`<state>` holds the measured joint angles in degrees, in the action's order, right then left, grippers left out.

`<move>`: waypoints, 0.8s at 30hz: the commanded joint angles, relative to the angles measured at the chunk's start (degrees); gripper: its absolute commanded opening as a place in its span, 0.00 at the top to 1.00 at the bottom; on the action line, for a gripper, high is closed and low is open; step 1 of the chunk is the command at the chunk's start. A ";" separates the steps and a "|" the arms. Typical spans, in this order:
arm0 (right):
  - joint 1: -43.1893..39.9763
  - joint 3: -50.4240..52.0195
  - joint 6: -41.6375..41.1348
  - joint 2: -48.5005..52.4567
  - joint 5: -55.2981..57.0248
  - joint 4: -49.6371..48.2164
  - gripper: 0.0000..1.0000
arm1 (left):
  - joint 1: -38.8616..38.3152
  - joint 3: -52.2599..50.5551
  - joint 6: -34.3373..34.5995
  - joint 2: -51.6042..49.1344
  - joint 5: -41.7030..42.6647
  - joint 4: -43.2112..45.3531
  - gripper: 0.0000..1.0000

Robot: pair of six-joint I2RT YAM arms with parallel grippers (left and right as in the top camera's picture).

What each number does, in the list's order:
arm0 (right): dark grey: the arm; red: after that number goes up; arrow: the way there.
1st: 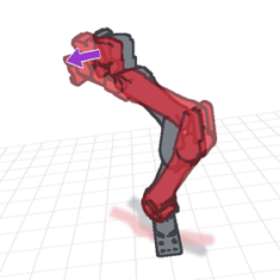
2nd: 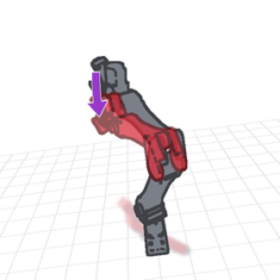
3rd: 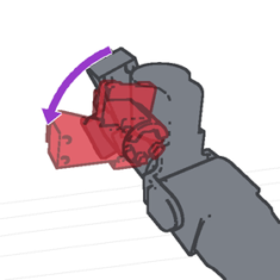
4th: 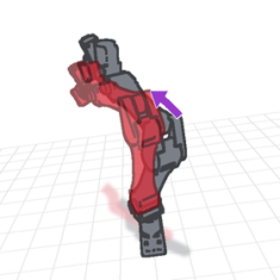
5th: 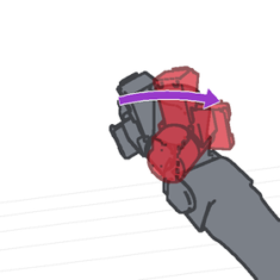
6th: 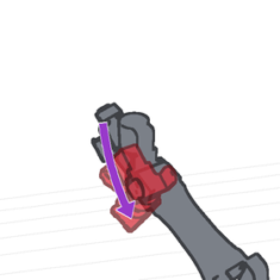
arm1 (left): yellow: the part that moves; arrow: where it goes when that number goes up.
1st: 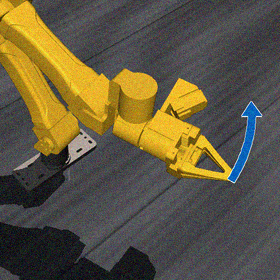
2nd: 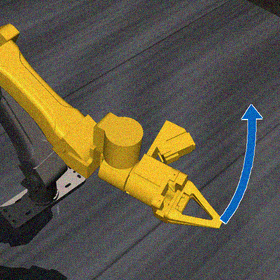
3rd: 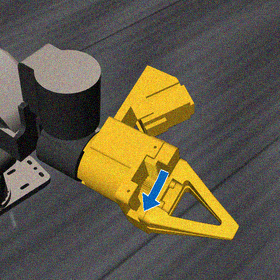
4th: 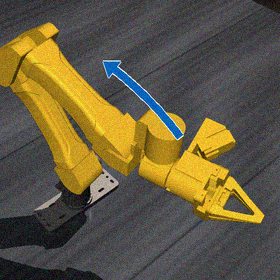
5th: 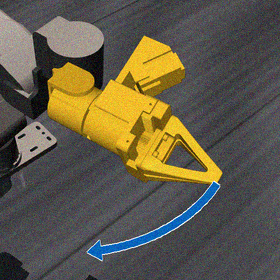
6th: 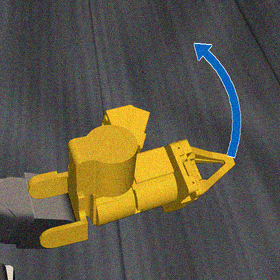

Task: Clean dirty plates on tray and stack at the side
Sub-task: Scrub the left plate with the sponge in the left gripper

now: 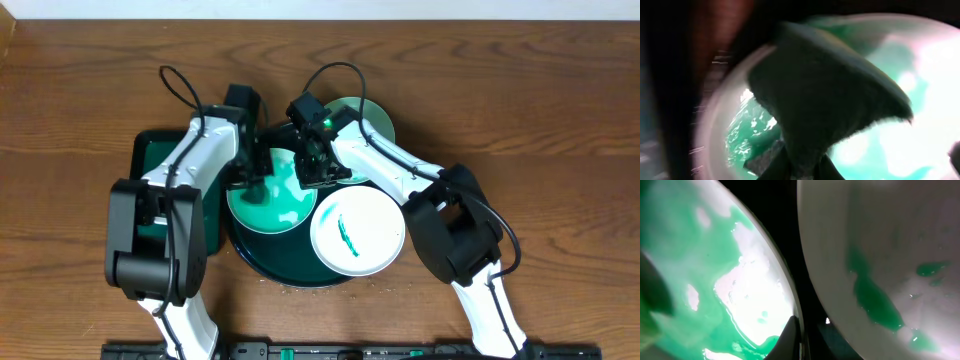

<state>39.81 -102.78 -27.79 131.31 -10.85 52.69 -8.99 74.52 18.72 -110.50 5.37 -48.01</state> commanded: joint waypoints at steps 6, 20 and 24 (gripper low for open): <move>0.35 0.48 1.29 1.79 -1.64 -0.02 0.99 | -3.80 -2.14 4.59 -1.51 -9.20 0.44 0.93; 0.35 0.48 1.29 1.79 -1.66 0.33 0.99 | -3.34 -2.16 -1.22 -1.40 12.96 3.48 0.93; 0.35 0.48 1.31 1.79 -1.62 0.22 0.99 | 1.16 -2.19 4.39 -1.36 0.09 3.78 0.93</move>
<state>39.81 -102.78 -27.79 131.33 -10.87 52.73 -11.07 72.55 19.27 -110.52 14.70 -45.63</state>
